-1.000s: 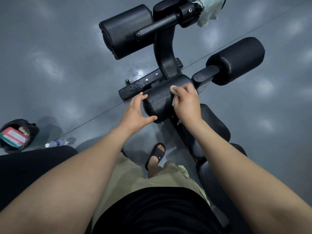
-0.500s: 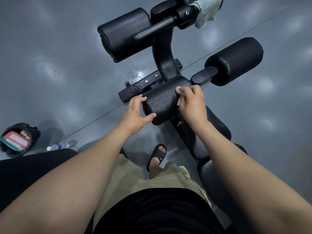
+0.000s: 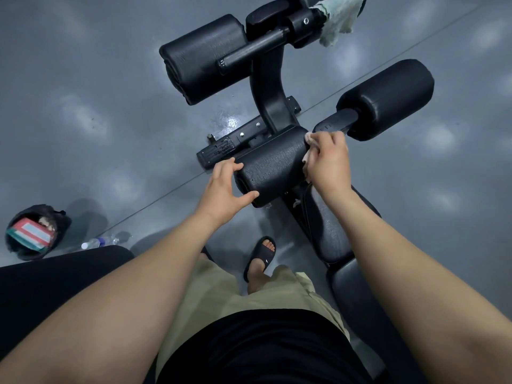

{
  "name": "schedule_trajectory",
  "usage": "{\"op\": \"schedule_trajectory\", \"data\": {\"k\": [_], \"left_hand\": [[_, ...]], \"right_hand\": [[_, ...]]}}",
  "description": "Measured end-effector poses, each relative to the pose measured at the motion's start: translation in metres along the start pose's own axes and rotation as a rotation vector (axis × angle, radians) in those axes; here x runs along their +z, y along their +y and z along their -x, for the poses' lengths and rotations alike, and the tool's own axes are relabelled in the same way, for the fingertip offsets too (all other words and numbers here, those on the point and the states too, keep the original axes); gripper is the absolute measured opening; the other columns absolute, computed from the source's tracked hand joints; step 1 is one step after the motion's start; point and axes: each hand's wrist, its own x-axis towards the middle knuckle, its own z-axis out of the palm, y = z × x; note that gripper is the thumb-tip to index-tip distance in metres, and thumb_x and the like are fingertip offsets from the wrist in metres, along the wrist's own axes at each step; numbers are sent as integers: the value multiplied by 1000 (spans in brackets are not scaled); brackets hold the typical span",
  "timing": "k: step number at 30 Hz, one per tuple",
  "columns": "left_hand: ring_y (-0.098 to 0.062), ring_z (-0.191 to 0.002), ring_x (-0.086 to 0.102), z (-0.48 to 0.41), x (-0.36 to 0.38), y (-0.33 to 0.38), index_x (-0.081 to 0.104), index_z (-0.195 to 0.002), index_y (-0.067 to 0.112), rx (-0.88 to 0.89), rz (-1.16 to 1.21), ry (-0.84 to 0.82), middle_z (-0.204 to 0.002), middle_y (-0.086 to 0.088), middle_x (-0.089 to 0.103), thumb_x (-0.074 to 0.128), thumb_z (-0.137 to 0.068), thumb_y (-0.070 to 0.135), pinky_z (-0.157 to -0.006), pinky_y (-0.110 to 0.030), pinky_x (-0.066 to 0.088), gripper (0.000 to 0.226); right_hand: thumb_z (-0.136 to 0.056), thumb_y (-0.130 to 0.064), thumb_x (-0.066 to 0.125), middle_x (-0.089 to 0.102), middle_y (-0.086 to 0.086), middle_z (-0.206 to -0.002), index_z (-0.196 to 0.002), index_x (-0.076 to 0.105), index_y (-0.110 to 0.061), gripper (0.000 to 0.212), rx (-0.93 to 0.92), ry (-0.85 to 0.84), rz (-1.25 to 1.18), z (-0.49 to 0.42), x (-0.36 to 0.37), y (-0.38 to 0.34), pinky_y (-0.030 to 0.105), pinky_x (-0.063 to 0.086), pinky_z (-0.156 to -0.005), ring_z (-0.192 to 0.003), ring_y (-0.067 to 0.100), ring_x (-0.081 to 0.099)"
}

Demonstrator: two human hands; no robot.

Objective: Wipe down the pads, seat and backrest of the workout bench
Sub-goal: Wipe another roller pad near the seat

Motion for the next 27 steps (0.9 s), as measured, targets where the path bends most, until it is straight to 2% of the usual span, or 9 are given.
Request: {"op": "schedule_trajectory", "data": {"k": [2, 4, 8, 12, 16, 19, 22, 25, 27], "left_hand": [[-11, -137, 39, 4, 3, 1, 46, -134, 22, 13, -16, 17, -149, 3, 35, 85, -76, 40, -107, -28, 36, 71], [-10, -138, 39, 8, 7, 2, 46, -133, 22, 21, -22, 31, -149, 4, 34, 85, -76, 38, -104, -28, 37, 71], [-9, -141, 34, 12, 13, 2, 47, -132, 19, 45, -26, 57, -146, 1, 35, 87, -74, 33, -107, -34, 41, 71], [-10, -142, 34, 12, 12, 5, 47, -130, 20, 38, -52, 54, -144, 0, 35, 88, -73, 32, -106, -38, 44, 71], [-10, -142, 35, 13, 10, 8, 47, -129, 20, 38, -63, 37, -143, 3, 33, 86, -75, 33, -100, -34, 44, 68], [-9, -143, 35, 13, 8, 9, 48, -128, 19, 49, -54, 44, -142, 2, 35, 80, -81, 31, -99, -30, 41, 57], [-8, -142, 36, 12, 6, 8, 50, -126, 18, 58, -53, 43, -139, 1, 37, 78, -84, 31, -102, -29, 39, 53], [-8, -143, 36, 13, 5, 8, 49, -123, 22, 74, -54, 33, -133, 4, 38, 79, -83, 31, -103, -31, 41, 51], [-9, -144, 36, 14, 6, 9, 47, -121, 25, 84, -65, 28, -130, 7, 37, 79, -82, 30, -103, -35, 44, 50]], "right_hand": [[-92, -7, 48, 54, 13, -106, -110, 68, -11, 27, 22, 8, 23, 0, 0, -9, 43, 53, -85, -96, 35, 55], [-90, -4, 52, 54, 14, -104, -111, 70, -11, 28, -20, -6, 47, 8, 3, -17, 41, 52, -83, -96, 37, 54], [-86, -1, 60, 55, 14, -99, -114, 71, -11, 32, -227, -138, 17, 28, 9, -24, 40, 52, -72, -91, 36, 54], [-82, 0, 61, 56, 11, -99, -115, 71, -13, 36, -385, -251, 5, 32, 0, -16, 36, 51, -74, -90, 33, 56], [-92, -9, 57, 55, 10, -102, -113, 72, -15, 26, -200, -87, 10, 10, -5, 2, 35, 51, -82, -92, 35, 58], [-94, -8, 55, 54, 12, -102, -111, 71, -13, 24, -82, -32, 43, -1, -3, 1, 40, 51, -86, -93, 37, 56], [-90, -4, 56, 54, 14, -101, -112, 71, -12, 28, -133, -54, 45, 8, 3, -12, 44, 52, -79, -92, 37, 54], [-86, -1, 60, 53, 12, -98, -113, 71, -14, 32, -314, -175, 21, 22, 5, -18, 39, 51, -69, -90, 34, 53], [-85, -1, 61, 53, 11, -99, -114, 70, -13, 33, -361, -217, 19, 24, 1, -15, 37, 50, -70, -91, 32, 53]]}}
